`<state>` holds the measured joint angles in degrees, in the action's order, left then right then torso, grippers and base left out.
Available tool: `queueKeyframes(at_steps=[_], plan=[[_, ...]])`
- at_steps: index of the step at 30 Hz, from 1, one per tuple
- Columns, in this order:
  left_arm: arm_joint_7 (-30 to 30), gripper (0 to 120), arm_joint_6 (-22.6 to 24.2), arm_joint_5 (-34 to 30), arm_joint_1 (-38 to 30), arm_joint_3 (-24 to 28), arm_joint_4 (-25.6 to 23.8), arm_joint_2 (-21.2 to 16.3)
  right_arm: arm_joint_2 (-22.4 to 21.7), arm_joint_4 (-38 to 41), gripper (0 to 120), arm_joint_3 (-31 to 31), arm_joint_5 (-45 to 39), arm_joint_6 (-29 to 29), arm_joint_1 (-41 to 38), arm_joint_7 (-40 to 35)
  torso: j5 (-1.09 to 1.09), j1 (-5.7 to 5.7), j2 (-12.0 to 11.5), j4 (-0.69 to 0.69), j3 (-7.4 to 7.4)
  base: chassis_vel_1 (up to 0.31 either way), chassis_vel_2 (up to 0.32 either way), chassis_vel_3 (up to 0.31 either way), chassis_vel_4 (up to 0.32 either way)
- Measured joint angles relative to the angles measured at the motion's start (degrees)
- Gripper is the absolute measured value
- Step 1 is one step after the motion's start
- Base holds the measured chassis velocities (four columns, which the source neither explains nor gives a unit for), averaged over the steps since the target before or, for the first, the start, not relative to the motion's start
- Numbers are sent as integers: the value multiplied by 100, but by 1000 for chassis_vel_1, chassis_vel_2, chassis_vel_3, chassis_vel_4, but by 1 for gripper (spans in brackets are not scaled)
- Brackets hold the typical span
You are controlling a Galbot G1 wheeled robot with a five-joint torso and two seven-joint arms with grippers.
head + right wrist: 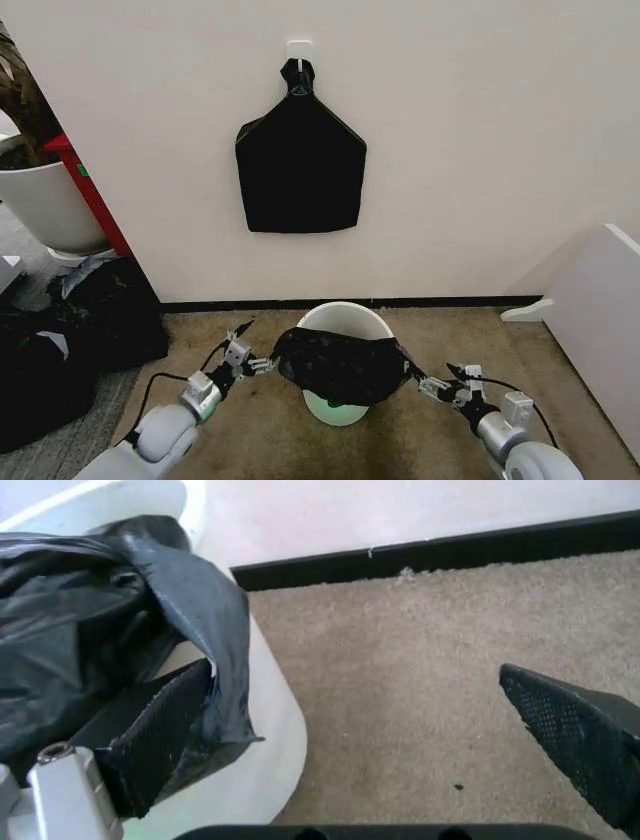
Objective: Place the garbage bag over the trash bin.
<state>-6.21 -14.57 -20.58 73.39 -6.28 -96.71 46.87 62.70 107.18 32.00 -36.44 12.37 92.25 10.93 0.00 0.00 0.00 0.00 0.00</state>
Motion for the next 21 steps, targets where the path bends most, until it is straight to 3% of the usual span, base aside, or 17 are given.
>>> queueKeyframes(at_steps=[13,21], plan=[[-50,100,-55,-102,508,-119,-707,-132,-15,725,100,219,16,-156,624,-84,0,0,0,0,0,0,0,0,0],[440,100,192,-647,978,-441,-1725,-199,-222,1648,100,664,-387,22,916,-404,-1,0,0,-3,-1,0,0,0,0]])
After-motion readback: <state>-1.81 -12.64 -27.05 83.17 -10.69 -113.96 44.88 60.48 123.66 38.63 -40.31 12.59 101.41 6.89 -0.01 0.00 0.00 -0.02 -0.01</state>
